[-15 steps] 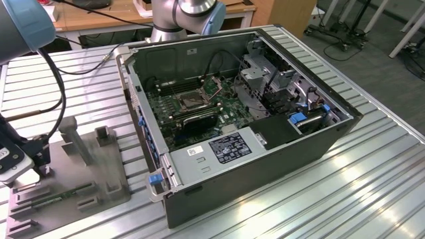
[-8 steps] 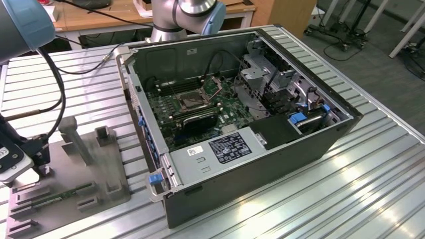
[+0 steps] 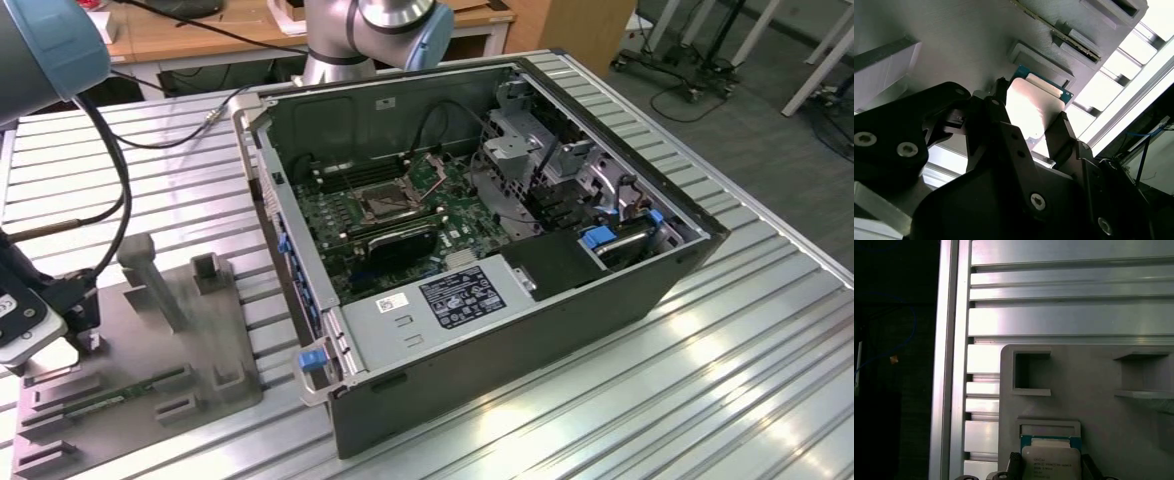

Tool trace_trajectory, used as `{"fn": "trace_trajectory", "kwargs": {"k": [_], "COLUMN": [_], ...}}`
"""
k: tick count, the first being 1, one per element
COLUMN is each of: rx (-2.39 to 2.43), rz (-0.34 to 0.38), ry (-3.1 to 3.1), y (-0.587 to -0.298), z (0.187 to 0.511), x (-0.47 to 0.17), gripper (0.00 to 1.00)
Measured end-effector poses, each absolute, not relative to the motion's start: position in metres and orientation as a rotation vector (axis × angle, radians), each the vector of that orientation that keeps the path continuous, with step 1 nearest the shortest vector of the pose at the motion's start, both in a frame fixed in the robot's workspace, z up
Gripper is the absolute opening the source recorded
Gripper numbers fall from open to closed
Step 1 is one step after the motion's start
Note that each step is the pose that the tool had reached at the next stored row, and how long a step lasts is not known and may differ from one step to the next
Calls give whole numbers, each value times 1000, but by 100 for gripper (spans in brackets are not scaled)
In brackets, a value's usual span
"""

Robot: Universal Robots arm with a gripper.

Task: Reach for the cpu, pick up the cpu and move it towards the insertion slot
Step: 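Pick up the cpu and move it towards the insertion slot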

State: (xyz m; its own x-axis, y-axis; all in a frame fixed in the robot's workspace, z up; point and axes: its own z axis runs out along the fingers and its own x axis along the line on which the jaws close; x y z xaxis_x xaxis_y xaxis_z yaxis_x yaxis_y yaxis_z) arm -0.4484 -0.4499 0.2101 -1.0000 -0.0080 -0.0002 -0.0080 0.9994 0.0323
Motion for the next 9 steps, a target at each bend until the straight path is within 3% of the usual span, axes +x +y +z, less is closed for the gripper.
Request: {"fn": "trace_trajectory", "kwargs": {"k": [9], "rx": [-12], "rz": [51], "ry": [3141], "y": [-450], "z": [213], "x": [-448], "gripper": [55]}}
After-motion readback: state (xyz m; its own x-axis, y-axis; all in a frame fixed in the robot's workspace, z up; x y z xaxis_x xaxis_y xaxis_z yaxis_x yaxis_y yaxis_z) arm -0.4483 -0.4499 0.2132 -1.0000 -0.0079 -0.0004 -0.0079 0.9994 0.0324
